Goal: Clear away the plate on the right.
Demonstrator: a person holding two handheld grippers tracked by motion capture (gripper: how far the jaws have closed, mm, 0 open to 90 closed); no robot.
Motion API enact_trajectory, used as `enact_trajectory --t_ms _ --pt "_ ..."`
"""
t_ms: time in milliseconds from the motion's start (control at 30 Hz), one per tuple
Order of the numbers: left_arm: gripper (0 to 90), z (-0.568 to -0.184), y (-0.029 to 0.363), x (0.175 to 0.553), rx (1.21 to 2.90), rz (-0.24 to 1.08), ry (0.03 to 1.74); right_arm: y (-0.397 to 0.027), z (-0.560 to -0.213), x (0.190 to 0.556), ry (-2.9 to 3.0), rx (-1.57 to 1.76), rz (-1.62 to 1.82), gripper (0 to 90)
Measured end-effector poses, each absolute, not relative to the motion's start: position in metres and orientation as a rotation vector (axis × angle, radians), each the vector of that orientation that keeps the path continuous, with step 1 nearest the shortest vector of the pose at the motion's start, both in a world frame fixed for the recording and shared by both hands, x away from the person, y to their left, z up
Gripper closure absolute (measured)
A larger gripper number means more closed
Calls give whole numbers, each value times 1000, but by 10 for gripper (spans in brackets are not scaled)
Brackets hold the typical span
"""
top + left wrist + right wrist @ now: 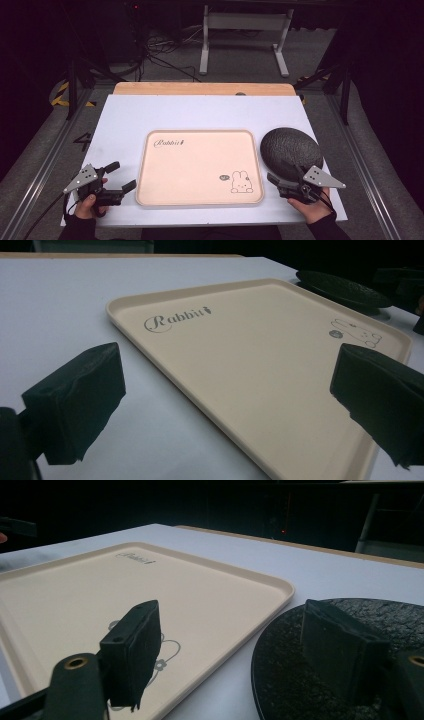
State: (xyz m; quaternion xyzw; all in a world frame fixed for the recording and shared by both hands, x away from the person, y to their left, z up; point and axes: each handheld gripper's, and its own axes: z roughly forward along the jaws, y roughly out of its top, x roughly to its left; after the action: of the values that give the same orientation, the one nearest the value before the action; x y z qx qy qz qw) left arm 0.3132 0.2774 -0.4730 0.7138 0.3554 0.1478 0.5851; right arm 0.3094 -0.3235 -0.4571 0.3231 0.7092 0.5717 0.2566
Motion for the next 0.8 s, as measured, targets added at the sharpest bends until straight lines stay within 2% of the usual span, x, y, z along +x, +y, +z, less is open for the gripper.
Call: enact_trajectory --t_ms 433,667,800 --pt "23 -473 277 314 1674 326 833 -323 -456 309 1938 894 1530 288" --pt "24 -473 277 315 1679 331 831 -326 -450 306 2029 876 1350 420" --pt "25 -473 276 315 1680 330 832 -328 -443 303 2058 832 1228 445"
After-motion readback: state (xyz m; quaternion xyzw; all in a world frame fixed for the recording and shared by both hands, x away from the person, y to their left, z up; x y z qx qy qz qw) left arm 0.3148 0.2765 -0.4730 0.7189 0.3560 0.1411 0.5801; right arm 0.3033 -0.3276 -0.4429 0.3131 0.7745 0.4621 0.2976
